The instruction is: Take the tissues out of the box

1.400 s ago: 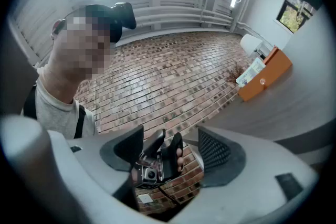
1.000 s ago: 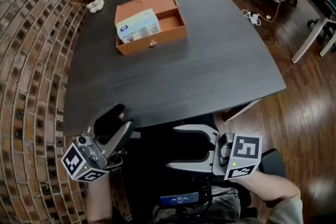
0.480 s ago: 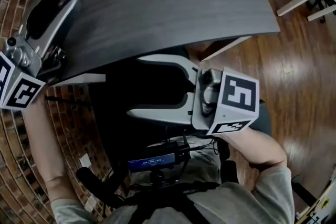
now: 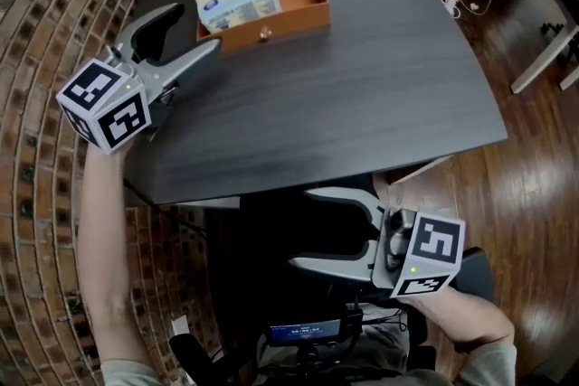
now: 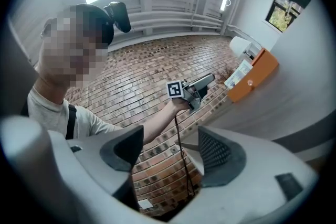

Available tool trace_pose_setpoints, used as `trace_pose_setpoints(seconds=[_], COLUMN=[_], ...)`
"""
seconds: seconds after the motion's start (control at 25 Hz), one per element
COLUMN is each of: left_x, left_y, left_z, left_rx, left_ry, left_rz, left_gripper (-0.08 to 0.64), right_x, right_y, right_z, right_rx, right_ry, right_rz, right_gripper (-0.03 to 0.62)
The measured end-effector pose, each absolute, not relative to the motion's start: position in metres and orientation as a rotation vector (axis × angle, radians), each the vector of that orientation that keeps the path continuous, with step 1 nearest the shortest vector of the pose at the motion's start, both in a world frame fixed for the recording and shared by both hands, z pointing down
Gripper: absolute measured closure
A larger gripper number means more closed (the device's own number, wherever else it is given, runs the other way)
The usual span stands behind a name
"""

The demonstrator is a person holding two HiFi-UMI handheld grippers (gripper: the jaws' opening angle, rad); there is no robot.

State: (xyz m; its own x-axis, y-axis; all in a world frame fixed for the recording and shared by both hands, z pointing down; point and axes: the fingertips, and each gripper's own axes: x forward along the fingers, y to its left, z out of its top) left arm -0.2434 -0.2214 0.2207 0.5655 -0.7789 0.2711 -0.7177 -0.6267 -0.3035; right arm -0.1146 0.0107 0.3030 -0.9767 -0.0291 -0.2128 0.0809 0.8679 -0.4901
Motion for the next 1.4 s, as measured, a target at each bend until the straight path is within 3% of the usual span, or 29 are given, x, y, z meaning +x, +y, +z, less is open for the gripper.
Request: trace_pose_setpoints(seconds=[0.56, 1.4], left_x=[-0.232, -0.229], left_y=[-0.322, -0.352], left_z=[0.267, 0.310], left_rx=[-2.546, -2.723], left_ry=[0.893, 0.862], left_rz=[-1.240, -1.396], left_gripper=[0.086, 0.175], right_x=[-0.114, -0.114], right_y=[0.009, 0.011], right_z=[0.310, 0.312], right_rx=[0.056, 0.081], right_ry=[2.823, 2.803], right_rz=[-0.790, -0.825], right_gripper=[0.267, 0.267])
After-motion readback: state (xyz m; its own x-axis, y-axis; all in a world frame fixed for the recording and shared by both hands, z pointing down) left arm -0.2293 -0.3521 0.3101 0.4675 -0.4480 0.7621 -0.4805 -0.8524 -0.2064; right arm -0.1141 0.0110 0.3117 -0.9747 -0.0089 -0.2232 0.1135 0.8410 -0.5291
